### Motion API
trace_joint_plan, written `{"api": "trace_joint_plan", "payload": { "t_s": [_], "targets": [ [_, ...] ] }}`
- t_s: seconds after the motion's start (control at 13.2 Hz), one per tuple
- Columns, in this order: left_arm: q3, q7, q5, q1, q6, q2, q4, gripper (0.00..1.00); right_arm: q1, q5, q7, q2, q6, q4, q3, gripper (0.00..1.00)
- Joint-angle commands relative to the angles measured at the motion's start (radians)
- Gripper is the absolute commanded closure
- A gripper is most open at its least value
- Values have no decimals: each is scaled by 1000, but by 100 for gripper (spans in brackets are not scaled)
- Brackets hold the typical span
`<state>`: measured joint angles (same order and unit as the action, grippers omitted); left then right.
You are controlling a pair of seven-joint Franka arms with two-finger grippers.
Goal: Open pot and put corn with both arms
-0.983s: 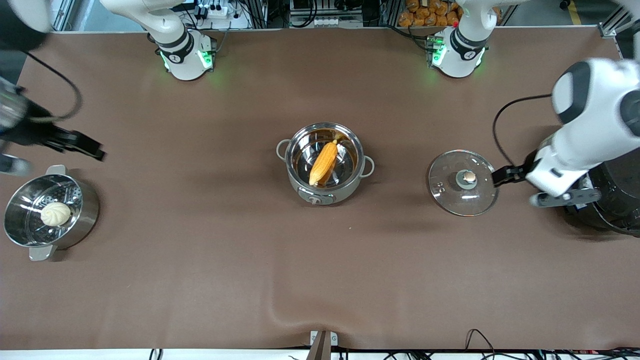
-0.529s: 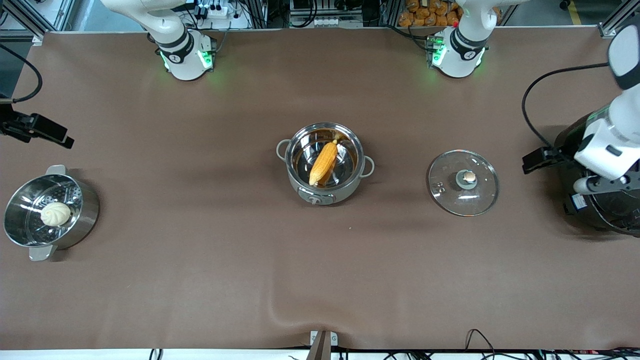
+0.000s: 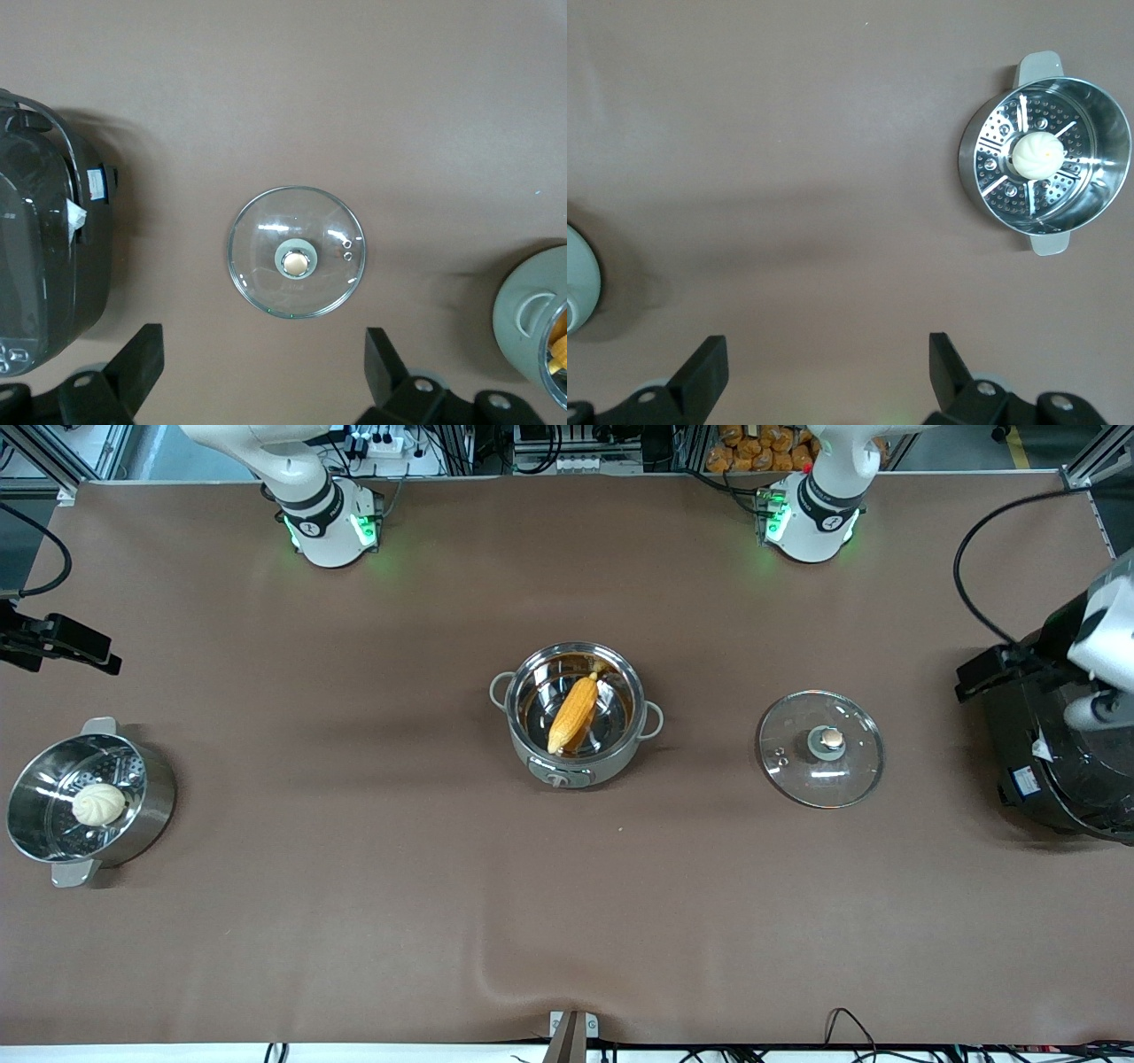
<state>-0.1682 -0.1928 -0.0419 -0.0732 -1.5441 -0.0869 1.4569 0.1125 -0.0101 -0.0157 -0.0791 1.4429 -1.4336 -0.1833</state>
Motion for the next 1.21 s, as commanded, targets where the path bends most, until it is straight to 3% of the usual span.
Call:
{"api": "trace_joint_plan", "payload": {
  "t_s": [0.0, 0.3, 0.53, 0.83, 1.13],
  "targets": [
    [83, 15, 2, 82, 15, 74, 46, 0, -7, 19, -9, 4, -9, -10, 11, 0],
    [127, 23, 34, 95, 13, 90, 74, 0, -8, 7, -10, 19, 2, -11, 11, 0],
    [121, 27, 20, 98, 13, 76, 53, 0, -8, 7, -10, 30, 8, -21, 11, 0],
    [119, 27, 22, 107, 16, 61, 45, 0, -17, 6, -21, 101, 59, -105, 5, 0],
    [121, 29, 22, 99, 45, 56, 45, 0, -16, 6, -13, 70, 57, -75, 7, 0]
  ]
}}
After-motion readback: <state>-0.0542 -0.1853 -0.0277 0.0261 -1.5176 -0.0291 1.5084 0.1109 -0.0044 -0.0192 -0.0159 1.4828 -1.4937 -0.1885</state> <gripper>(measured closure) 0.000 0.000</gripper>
